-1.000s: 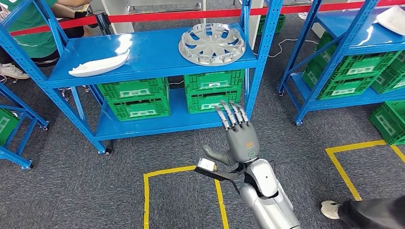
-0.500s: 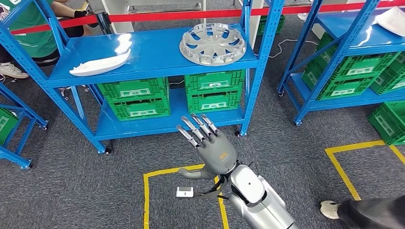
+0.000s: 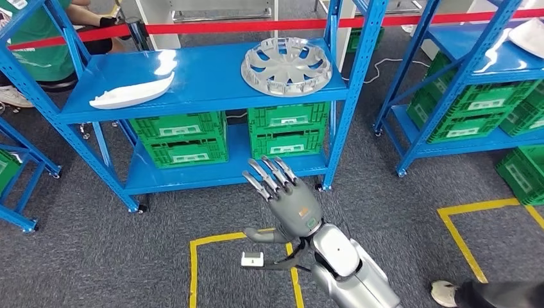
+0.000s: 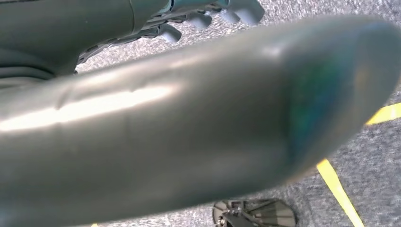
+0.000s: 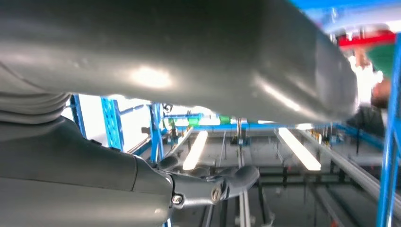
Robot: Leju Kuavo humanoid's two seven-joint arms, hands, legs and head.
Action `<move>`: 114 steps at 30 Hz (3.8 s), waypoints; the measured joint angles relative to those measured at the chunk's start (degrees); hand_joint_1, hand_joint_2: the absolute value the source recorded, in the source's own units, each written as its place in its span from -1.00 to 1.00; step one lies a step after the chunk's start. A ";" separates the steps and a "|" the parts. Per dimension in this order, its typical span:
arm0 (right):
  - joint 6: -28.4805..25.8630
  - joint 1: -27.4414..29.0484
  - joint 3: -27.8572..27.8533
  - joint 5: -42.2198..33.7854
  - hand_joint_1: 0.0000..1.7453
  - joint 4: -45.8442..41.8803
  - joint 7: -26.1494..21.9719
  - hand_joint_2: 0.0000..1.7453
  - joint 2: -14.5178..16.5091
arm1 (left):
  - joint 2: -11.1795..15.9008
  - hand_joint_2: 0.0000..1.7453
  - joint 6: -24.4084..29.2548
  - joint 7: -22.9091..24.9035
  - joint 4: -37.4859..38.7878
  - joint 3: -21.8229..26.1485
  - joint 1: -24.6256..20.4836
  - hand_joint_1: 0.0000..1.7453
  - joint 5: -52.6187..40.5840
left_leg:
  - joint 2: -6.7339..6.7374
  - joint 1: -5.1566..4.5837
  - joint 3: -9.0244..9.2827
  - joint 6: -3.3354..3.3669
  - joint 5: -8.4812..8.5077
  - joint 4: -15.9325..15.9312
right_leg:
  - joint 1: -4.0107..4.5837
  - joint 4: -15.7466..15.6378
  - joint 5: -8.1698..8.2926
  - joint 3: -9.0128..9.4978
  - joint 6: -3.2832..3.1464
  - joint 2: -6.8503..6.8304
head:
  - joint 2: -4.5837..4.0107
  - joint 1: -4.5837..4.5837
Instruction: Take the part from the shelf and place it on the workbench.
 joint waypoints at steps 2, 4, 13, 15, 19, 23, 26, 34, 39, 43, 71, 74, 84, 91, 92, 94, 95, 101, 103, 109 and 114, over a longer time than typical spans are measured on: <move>0.25 0.12 0.04 -0.13 -1.00 -0.07 -0.01 -1.00 -0.11 | -0.10 -1.00 0.00 0.05 0.02 0.02 -0.05 -1.00 0.08 | 0.14 -0.03 0.39 -0.76 -0.24 0.17 | 0.09 -0.14 -0.32 0.42 -1.38 -0.08 | 0.00 -0.10; 0.48 0.02 0.05 -0.22 -1.00 -0.16 -0.01 -1.00 -0.13 | -0.12 -1.00 0.00 0.15 0.03 0.02 -0.18 -1.00 0.13 | 0.89 -0.01 -0.77 -1.15 -0.20 3.20 | -0.01 -0.37 -0.94 1.60 -2.32 -0.20 | 0.00 -0.32; 2.04 -1.79 0.47 -1.16 -1.00 0.73 -1.15 -1.00 -0.11 | -0.14 -1.00 0.07 0.63 0.15 0.95 -0.11 -1.00 1.13 | 2.30 -0.57 -11.02 -0.24 4.86 6.08 | 0.34 -0.64 -5.49 7.43 -2.76 -0.48 | 0.00 -0.64; 2.09 -2.19 0.66 -1.45 -1.00 0.95 -1.20 -1.00 -0.11 | -0.15 -1.00 0.07 0.57 0.16 1.22 -0.09 -1.00 1.15 | 2.73 -0.98 -10.60 0.41 7.08 2.67 | 0.47 -0.76 -6.21 8.04 -2.00 -0.52 | 0.00 -0.73; 2.17 -2.64 0.80 -2.25 -1.00 1.03 -1.29 -1.00 -0.11 | -0.24 -1.00 0.07 0.48 0.16 1.45 -0.11 -1.00 1.32 | 2.29 -0.76 -8.76 1.75 6.97 1.77 | 0.54 0.78 -6.68 8.33 -0.66 -0.55 | 0.00 -0.63; 2.23 -2.92 0.85 -3.08 -1.00 1.46 -1.91 -1.00 -0.19 | -0.29 -1.00 0.14 0.45 0.14 1.58 -0.38 -1.00 1.72 | 1.82 -0.79 -7.10 2.58 5.54 1.56 | 0.45 12.63 -10.39 0.07 0.11 -0.47 | 0.00 -0.44; 2.21 -3.00 0.87 -3.46 -1.00 2.04 -2.40 -1.00 -0.30 | -0.35 -1.00 0.20 0.45 0.15 1.79 -0.27 -1.00 1.86 | 1.41 -0.96 -5.32 2.52 4.09 1.57 | 0.57 10.99 -7.68 -2.32 -0.17 -0.46 | 0.00 -0.43; 2.01 -3.53 0.95 -4.14 -1.00 3.21 -2.67 -1.00 -0.31 | -0.62 -1.00 0.16 0.44 0.21 1.87 -0.40 -1.00 1.77 | 1.22 -1.12 -2.53 0.37 1.79 3.27 | 1.14 -1.10 -0.65 2.58 -3.14 -0.24 | 0.00 -0.55; 1.97 -2.44 0.96 -4.34 -1.00 3.22 -2.17 -1.00 -0.31 | -0.61 -1.00 0.07 0.10 0.21 1.87 -0.50 -1.00 1.51 | 1.70 -0.54 -10.97 -0.95 -3.15 16.02 | 0.72 -1.54 -2.12 4.57 -3.71 -0.30 | 0.00 -0.79; 1.97 -1.33 0.96 -4.34 -1.00 3.16 -1.95 -1.00 -0.34 | -0.61 -1.00 0.02 -0.23 0.25 1.90 -0.19 -1.00 1.25 | 2.07 -0.02 -10.11 -1.84 4.99 7.62 | 0.13 -1.41 -3.91 6.71 -2.68 -0.16 | 0.00 -0.85; 1.22 0.92 -0.32 -4.34 -1.00 1.88 -1.17 -1.00 -0.53 | -0.54 -1.00 -0.91 -2.04 0.28 2.66 -0.18 -1.00 1.95 | 2.00 -0.78 -11.98 -1.07 -2.09 15.92 | 1.06 -0.77 -2.60 4.67 -3.93 -0.15 | 0.00 -1.02; 0.49 1.89 -1.33 -3.97 -1.00 1.19 -0.99 -1.00 -0.55 | -0.36 -1.00 -1.18 -2.49 0.29 2.69 -0.07 -1.00 1.47 | 2.10 -0.71 -9.25 -0.99 4.40 6.04 | 0.88 -0.70 -3.63 6.00 -3.22 -0.08 | 0.00 -1.02; 0.05 4.17 -4.89 -5.85 -1.00 -1.71 -2.07 -1.00 -0.63 | -0.24 -1.00 -1.64 -2.17 0.27 2.69 -0.57 -1.00 0.32 | 2.16 -0.81 -5.96 2.37 4.51 2.11 | 0.82 12.43 -9.37 -0.88 -0.17 -0.21 | 0.00 -0.59; 0.23 5.25 -6.38 -6.38 -1.00 -2.49 -2.35 -1.00 -1.01 | -0.41 -1.00 -1.68 -1.90 0.28 2.67 -0.79 -1.00 0.00 | 2.16 -0.91 -3.95 1.53 2.45 1.83 | 1.73 0.16 -1.93 1.16 -1.99 -0.66 | 0.00 -0.57; 0.23 5.32 -6.46 -6.38 -1.00 -2.57 -2.35 -1.00 -1.07 | -0.45 -1.00 -1.69 -1.90 0.28 2.67 -0.86 -1.00 -0.01 | 2.19 -0.93 -3.74 1.11 2.53 1.91 | 1.86 -0.14 -2.50 1.29 -2.24 -0.64 | 0.00 -0.57; 0.22 5.45 -6.56 -6.39 -1.00 -2.75 -2.35 -1.00 -1.13 | -0.49 -1.00 -1.72 -1.87 0.25 2.67 -0.93 -1.00 -0.02 | 2.25 -1.03 -3.23 0.36 2.56 2.38 | 1.61 -0.94 -1.64 2.29 -2.87 -0.44 | 0.00 -0.53; 0.21 5.46 -6.61 -6.40 -1.00 -2.85 -2.36 -1.00 -1.15 | -0.51 -1.00 -1.72 -1.88 0.24 2.67 -0.95 -1.00 -0.02 | 2.25 -1.07 -3.24 0.07 2.55 3.54 | 1.39 -1.24 -1.22 2.97 -3.20 -0.38 | 0.00 -0.62; 0.32 5.63 -6.64 -6.69 -1.00 -3.07 -2.60 -1.00 -1.16 | -0.52 -1.00 -1.74 -1.69 0.22 2.60 -1.07 -1.00 -0.15 | 2.23 -0.62 -12.65 -1.25 -2.66 16.47 | 0.88 -1.54 -2.33 5.16 -3.82 0.56 | 0.00 -1.04; 0.37 5.68 -6.70 -7.02 -1.00 -3.07 -2.97 -1.00 -1.17 | -0.51 -1.00 -1.79 -1.56 0.21 2.60 -0.99 -1.00 -0.28 | 1.86 -0.35 -11.87 -1.42 1.16 11.51 | 0.66 -1.46 -2.93 5.90 -3.44 1.51 | 0.00 -1.04; 0.49 5.59 -6.89 -7.13 -1.00 -3.07 -3.37 -1.00 -1.18 | -0.49 -1.00 -2.16 -1.13 0.26 2.54 -1.03 -1.00 -0.40 | 0.17 -0.13 -8.89 0.07 6.32 2.41 | 0.60 -0.86 -4.63 6.32 -1.27 3.51 | 0.00 -1.04; 0.70 4.87 -6.86 -5.94 -1.00 -3.01 -3.31 -1.00 -1.16 | -0.56 -1.00 -2.16 -1.14 0.23 2.54 -1.02 -1.00 -0.01 | 1.18 -0.12 -7.83 1.63 5.99 2.11 | 0.58 11.05 -9.20 -0.46 -0.13 0.32 | 0.00 -0.67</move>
